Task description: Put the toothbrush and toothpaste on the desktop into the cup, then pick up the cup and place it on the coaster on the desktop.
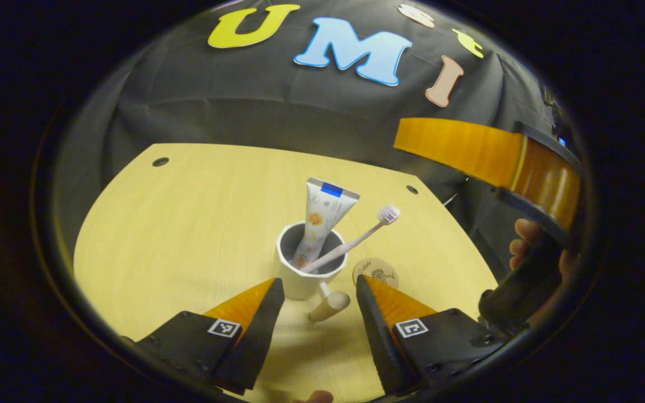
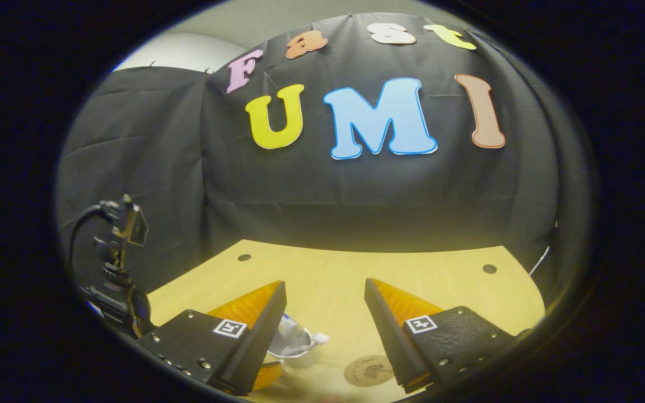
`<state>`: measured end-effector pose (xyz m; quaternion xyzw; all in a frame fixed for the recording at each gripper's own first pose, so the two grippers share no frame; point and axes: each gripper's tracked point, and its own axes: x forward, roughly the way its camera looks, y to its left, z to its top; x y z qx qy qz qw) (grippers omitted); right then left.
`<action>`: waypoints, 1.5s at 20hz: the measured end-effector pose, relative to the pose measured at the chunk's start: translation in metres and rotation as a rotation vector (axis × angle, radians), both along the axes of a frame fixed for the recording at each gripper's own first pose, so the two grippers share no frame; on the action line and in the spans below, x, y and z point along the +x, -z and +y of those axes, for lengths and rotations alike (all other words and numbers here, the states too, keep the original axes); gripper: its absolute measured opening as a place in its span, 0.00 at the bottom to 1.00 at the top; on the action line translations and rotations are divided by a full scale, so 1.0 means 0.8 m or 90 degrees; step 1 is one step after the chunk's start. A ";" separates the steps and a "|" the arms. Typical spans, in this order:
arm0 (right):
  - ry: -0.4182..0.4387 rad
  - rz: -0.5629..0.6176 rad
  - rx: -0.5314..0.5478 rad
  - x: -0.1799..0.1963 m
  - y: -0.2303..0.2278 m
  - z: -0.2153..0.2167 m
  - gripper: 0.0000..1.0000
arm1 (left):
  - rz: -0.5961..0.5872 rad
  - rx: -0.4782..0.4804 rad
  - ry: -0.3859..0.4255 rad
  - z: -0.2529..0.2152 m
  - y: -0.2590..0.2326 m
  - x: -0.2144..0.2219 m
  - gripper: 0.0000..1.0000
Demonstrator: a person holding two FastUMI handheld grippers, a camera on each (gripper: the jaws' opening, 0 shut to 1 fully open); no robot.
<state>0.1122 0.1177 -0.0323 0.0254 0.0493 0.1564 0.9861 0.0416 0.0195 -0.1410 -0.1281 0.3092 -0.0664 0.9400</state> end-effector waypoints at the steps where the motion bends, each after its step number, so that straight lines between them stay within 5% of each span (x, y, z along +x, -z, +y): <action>1: 0.006 -0.003 0.001 -0.003 -0.004 -0.007 0.88 | 0.010 -0.004 -0.004 0.000 0.005 -0.001 0.83; 3: 0.012 -0.004 0.007 -0.009 -0.011 -0.020 0.87 | 0.033 -0.012 -0.011 -0.006 0.009 0.002 0.91; 4: 0.019 -0.002 0.008 -0.012 -0.014 -0.027 0.87 | 0.046 -0.013 -0.015 -0.008 0.017 0.007 0.80; 5: 0.024 0.000 0.008 -0.015 -0.015 -0.035 0.88 | 0.058 -0.014 -0.017 -0.009 0.021 0.009 0.91; 7: 0.036 0.004 0.002 -0.019 -0.015 -0.051 0.88 | 0.083 -0.013 -0.026 -0.006 0.028 0.014 0.85; 9: 0.050 0.008 -0.009 -0.023 -0.013 -0.067 0.88 | 0.111 -0.011 -0.035 -0.003 0.040 0.019 0.92; 10: 0.055 0.010 -0.012 -0.025 -0.011 -0.073 0.88 | 0.124 -0.011 -0.038 -0.004 0.047 0.022 0.79; 11: 0.059 0.010 -0.015 -0.028 -0.012 -0.078 0.88 | 0.139 -0.008 -0.041 -0.003 0.051 0.023 0.86; 21: 0.083 0.046 -0.021 -0.046 0.008 -0.115 0.87 | 0.259 0.031 -0.044 -0.006 0.087 0.030 0.83; 25: 0.090 0.057 -0.020 -0.050 0.014 -0.127 0.87 | 0.281 0.039 -0.056 -0.006 0.095 0.031 0.71; 28: 0.092 0.068 -0.019 -0.055 0.021 -0.133 0.88 | 0.290 0.036 -0.066 -0.004 0.100 0.029 0.45; 30: 0.093 0.071 -0.020 -0.058 0.023 -0.137 0.87 | 0.288 0.036 -0.065 -0.005 0.100 0.029 0.45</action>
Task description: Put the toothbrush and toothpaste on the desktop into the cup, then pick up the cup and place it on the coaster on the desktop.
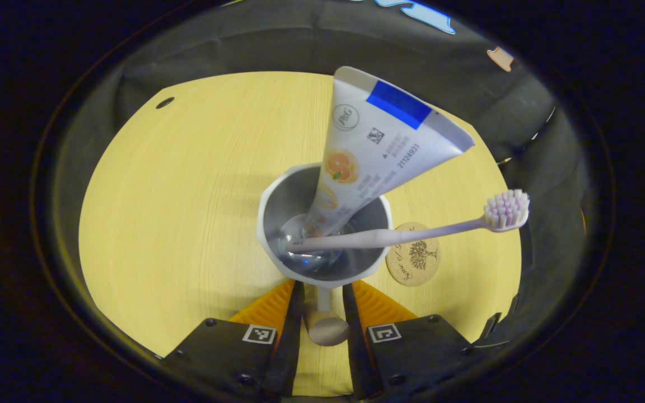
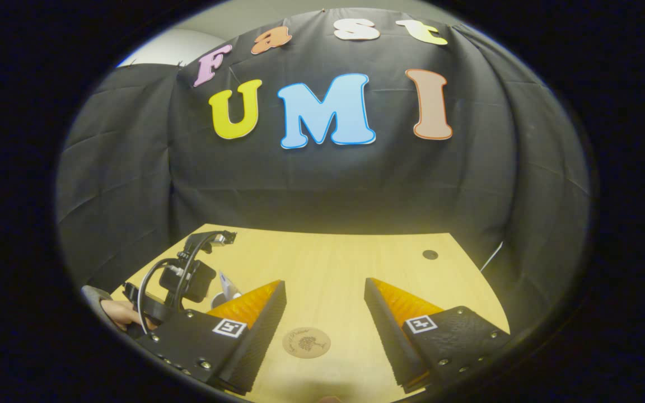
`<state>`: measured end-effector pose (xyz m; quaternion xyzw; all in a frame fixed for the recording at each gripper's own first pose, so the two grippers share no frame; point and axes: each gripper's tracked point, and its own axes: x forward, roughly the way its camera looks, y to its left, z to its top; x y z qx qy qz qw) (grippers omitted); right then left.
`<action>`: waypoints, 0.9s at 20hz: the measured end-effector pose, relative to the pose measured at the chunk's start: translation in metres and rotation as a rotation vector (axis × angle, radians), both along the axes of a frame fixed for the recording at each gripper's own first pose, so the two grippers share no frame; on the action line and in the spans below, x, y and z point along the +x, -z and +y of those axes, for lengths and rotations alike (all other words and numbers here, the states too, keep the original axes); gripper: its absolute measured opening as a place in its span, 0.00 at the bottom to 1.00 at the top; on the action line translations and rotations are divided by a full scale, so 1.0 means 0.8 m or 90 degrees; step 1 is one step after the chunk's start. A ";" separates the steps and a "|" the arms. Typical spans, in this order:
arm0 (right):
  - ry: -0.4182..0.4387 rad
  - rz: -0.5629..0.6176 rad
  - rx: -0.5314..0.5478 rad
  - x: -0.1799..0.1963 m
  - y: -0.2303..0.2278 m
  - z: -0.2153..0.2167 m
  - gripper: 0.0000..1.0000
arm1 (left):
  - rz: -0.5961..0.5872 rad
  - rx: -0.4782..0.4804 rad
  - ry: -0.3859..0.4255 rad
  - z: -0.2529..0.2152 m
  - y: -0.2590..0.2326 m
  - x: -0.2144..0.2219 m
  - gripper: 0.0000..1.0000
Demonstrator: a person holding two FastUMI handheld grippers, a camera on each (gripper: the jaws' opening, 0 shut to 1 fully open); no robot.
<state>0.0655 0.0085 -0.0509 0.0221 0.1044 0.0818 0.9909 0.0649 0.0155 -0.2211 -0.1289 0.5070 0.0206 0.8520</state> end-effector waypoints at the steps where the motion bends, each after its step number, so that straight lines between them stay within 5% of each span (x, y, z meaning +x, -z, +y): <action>1: 0.000 0.002 -0.001 -0.001 0.002 -0.001 0.87 | 0.003 0.011 -0.005 0.003 -0.002 -0.001 0.45; 8: -0.002 0.006 0.001 -0.008 0.007 -0.006 0.87 | -0.019 0.047 0.003 0.006 -0.005 -0.002 0.31; 18: 0.010 -0.001 0.005 -0.015 0.004 -0.029 0.87 | -0.055 0.042 0.065 -0.073 -0.042 -0.001 0.30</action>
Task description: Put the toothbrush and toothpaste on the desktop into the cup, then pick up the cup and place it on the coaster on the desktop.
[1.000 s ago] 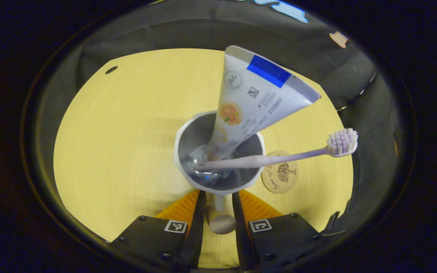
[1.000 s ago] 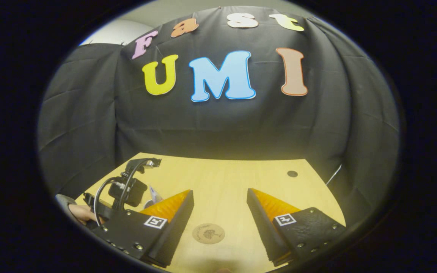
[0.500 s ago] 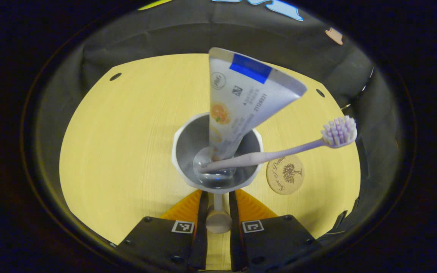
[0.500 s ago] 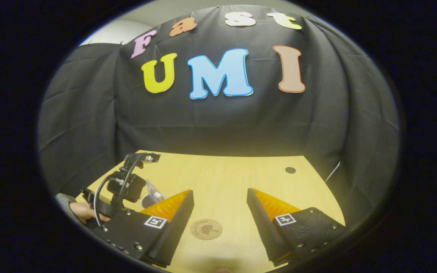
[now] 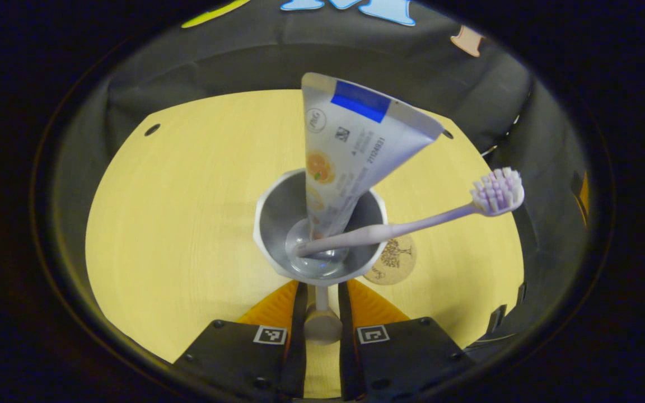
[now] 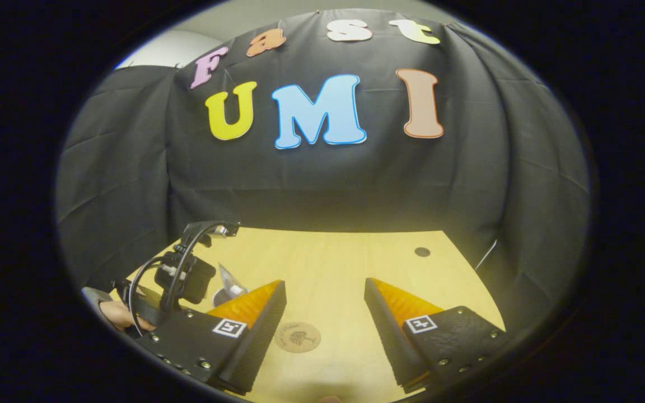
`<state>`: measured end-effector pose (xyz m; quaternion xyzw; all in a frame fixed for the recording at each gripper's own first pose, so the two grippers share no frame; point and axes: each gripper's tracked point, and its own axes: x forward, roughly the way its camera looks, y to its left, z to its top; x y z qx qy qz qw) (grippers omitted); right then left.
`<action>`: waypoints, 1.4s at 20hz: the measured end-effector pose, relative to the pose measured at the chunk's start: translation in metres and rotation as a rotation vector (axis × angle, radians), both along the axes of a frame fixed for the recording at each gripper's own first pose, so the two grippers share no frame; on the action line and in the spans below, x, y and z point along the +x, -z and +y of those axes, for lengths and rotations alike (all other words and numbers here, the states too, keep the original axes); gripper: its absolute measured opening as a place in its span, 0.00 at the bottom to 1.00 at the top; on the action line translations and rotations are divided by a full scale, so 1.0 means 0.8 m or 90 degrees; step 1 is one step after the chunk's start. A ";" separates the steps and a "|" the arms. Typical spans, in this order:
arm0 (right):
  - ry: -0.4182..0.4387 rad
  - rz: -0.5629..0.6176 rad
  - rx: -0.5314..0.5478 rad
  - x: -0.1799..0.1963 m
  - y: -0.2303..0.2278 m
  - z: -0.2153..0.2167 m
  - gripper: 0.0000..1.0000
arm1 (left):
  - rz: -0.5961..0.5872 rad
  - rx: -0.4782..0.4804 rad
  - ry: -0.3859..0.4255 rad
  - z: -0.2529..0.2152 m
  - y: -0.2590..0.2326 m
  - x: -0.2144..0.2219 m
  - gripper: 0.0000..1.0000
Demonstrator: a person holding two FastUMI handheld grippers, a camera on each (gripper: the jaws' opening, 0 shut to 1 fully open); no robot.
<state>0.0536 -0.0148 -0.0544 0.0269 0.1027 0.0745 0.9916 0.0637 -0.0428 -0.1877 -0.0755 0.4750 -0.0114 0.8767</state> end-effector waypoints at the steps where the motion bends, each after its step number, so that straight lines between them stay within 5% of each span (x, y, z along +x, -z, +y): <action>1: 0.003 -0.001 0.001 -0.001 0.001 -0.004 0.87 | -0.002 0.002 0.011 -0.012 -0.006 0.002 0.30; 10: 0.043 0.011 0.022 -0.012 0.013 -0.055 0.87 | 0.016 0.003 0.075 -0.104 -0.064 0.028 0.31; 28: 0.051 0.021 0.032 -0.016 0.023 -0.081 0.87 | 0.047 0.029 0.077 -0.118 -0.030 0.032 0.31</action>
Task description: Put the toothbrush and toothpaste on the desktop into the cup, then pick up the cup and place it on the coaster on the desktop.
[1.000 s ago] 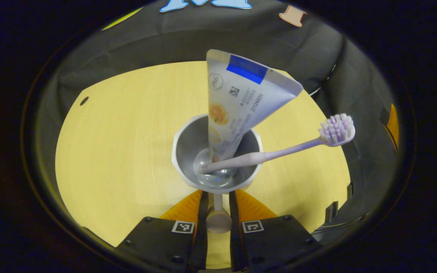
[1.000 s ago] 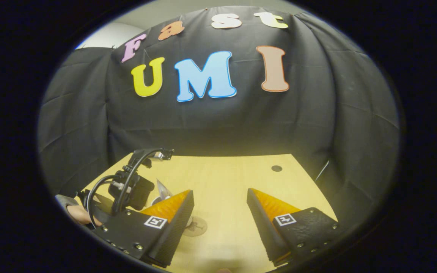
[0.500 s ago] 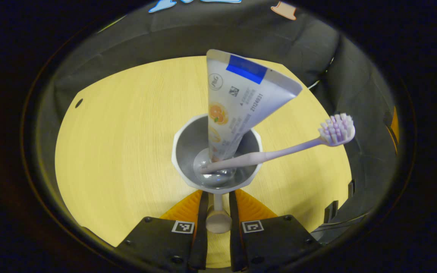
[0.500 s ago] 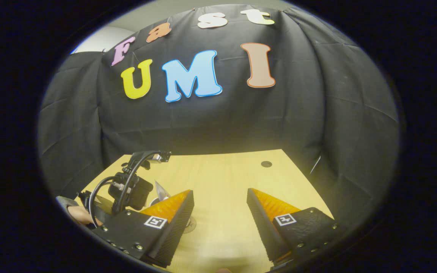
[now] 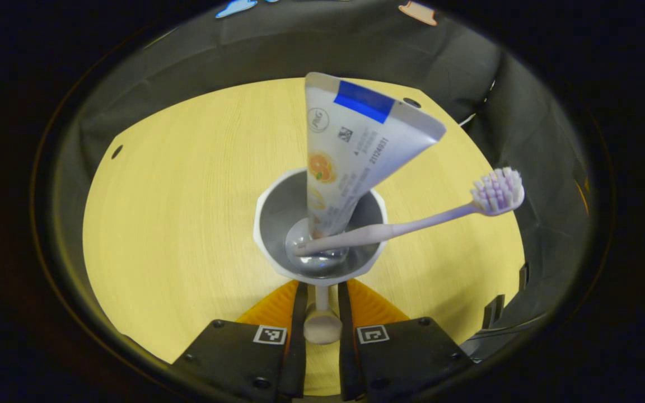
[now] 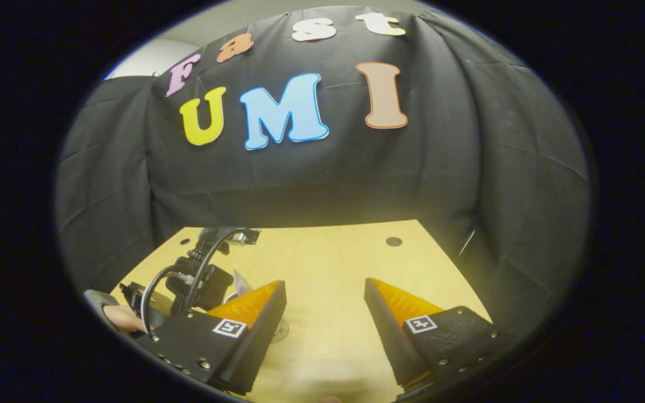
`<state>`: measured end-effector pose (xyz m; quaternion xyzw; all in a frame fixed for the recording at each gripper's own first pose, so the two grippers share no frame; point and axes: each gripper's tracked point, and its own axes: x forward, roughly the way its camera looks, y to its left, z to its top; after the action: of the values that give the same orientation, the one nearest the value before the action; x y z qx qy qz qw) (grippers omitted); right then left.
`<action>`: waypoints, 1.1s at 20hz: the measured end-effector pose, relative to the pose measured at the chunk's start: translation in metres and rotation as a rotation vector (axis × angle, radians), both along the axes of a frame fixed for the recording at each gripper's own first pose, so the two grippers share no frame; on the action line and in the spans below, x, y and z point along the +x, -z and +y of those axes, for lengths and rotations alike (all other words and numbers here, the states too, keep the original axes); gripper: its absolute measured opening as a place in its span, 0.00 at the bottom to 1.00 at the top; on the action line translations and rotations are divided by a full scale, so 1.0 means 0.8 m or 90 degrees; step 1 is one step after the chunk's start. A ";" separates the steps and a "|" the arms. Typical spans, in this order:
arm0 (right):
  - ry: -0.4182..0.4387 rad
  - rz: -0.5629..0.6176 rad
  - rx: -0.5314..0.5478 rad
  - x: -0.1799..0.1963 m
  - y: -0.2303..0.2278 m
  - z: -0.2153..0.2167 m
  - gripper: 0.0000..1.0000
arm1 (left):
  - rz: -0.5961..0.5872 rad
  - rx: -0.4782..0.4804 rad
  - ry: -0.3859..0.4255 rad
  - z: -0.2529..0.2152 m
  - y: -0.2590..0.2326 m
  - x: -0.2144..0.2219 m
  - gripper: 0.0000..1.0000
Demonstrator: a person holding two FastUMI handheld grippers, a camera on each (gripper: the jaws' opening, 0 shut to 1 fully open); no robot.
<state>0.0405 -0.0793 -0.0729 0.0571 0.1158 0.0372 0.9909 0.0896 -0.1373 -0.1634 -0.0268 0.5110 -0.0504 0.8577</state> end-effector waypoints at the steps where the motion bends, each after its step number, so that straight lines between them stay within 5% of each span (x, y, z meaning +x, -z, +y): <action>1: -0.002 0.001 0.001 0.000 0.001 0.001 0.88 | -0.001 0.003 0.002 0.000 0.000 0.000 0.31; 11: -0.028 -0.006 -0.012 -0.001 -0.004 0.000 0.88 | -0.017 -0.007 -0.009 -0.005 -0.001 0.000 0.39; 12: -0.031 -0.007 -0.013 -0.001 -0.005 -0.001 0.84 | -0.027 -0.010 -0.010 -0.005 -0.005 0.000 0.33; 14: -0.039 -0.010 -0.012 -0.001 -0.007 -0.002 0.88 | -0.051 -0.010 -0.011 -0.009 -0.017 -0.001 0.37; 16: -0.049 -0.011 -0.012 -0.002 -0.008 -0.003 0.87 | -0.080 -0.010 -0.016 -0.012 -0.033 -0.003 0.52; 21: -0.067 -0.027 -0.028 -0.003 -0.012 -0.007 0.88 | -0.168 -0.015 -0.050 -0.014 -0.083 -0.013 0.63; 22: -0.070 -0.032 -0.029 -0.004 -0.015 -0.007 0.88 | -0.189 -0.018 -0.056 -0.014 -0.095 -0.016 0.74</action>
<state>0.0376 -0.0849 -0.0611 0.0270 0.0950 0.0904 0.9910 0.0770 -0.1484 -0.0872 -0.0534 0.3763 -0.0234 0.9246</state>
